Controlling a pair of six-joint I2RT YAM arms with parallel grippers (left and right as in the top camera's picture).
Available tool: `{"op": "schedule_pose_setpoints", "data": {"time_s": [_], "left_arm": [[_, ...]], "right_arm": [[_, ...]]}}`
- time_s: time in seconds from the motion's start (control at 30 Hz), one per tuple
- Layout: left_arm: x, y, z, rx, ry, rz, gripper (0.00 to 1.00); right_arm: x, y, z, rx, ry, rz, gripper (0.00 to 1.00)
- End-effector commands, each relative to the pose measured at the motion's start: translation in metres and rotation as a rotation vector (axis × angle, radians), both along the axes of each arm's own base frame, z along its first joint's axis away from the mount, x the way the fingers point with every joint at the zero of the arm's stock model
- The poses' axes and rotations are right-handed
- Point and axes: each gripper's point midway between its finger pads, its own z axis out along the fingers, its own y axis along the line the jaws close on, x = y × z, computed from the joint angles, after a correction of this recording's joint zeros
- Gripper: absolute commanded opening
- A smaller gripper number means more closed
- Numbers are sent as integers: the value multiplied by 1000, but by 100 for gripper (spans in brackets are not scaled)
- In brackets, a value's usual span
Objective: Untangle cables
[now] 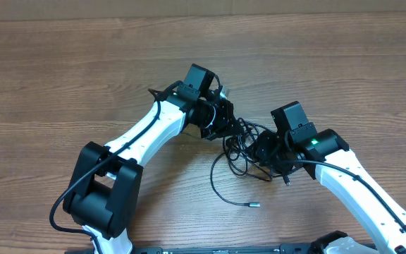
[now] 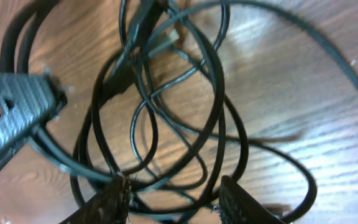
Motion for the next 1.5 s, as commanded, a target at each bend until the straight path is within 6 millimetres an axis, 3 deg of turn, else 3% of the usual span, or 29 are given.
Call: {"op": "schedule_pose_setpoints", "data": {"time_s": [0.0,0.13,0.43,0.57,0.63,0.7,0.93,1.03,1.1,1.17,1.23,1.37,1.47], "left_arm": [[0,-9,22,-93,14,-32,4],[-1,-15,33,-156,8,-62,4],[8,-31,63,-301,-39,-89,4],[10,-37,81,-381,-34,-105,4],[12,-41,92,-422,-36,-112,4],[15,-43,103,-463,-59,-120,4],[55,-23,127,-527,-212,-51,4],[77,-2,124,-501,-345,-23,4],[91,17,120,-477,-404,-1,4],[106,46,113,-441,-468,26,4],[112,63,107,-413,-491,38,4],[112,81,90,-355,-498,37,4],[109,92,62,-234,-469,50,4]], "right_arm": [[8,-7,-2,-51,-42,-17,44],[13,-5,0,-31,-44,-58,44],[0,5,0,44,37,-74,42],[-2,5,0,42,42,-74,33],[-1,4,0,38,40,-76,15],[-1,4,0,39,41,-76,4],[0,1,-2,7,17,-40,4],[3,-23,-9,-133,-21,-32,4],[4,-52,-13,-277,-32,-83,4],[8,-104,-13,-490,-49,-186,4],[14,-137,-8,-585,-67,-274,4],[28,-172,4,-630,-97,-406,4],[44,-184,16,-608,-145,-433,4]]}}
